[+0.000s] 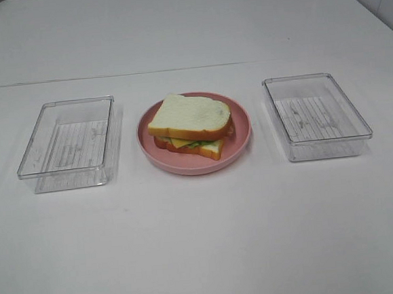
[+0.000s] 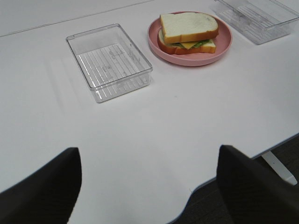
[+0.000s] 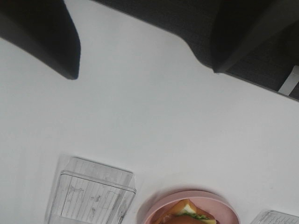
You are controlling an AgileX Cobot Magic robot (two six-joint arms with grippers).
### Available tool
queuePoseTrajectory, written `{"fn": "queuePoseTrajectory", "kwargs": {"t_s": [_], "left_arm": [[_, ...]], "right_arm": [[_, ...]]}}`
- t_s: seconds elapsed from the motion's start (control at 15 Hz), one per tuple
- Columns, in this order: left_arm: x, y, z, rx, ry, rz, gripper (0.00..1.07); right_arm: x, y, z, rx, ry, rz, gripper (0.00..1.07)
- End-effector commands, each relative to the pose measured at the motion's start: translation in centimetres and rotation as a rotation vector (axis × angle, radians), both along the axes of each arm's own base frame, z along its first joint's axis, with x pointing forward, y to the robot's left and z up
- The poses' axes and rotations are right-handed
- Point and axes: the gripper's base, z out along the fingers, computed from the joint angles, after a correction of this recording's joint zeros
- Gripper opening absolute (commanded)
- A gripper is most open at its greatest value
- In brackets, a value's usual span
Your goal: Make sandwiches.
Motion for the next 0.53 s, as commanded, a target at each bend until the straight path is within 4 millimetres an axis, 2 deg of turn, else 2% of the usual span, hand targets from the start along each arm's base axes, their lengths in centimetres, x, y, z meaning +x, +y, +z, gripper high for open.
{"fn": "queuePoseTrajectory", "kwargs": {"t_s": [0.07,0.53], "left_arm": [[-0.24,0.05,-0.01,-0.013,-0.024,-0.01,0.76],[-0.24,0.01,-0.01,-0.014,-0.025,0.039,0.76]], "right_arm": [[-0.01,-0.09,-0.05,-0.012,-0.019,0.005,0.72],[0.05,-0.06,-0.03,-0.002,-0.016,-0.049,0.72]]}}
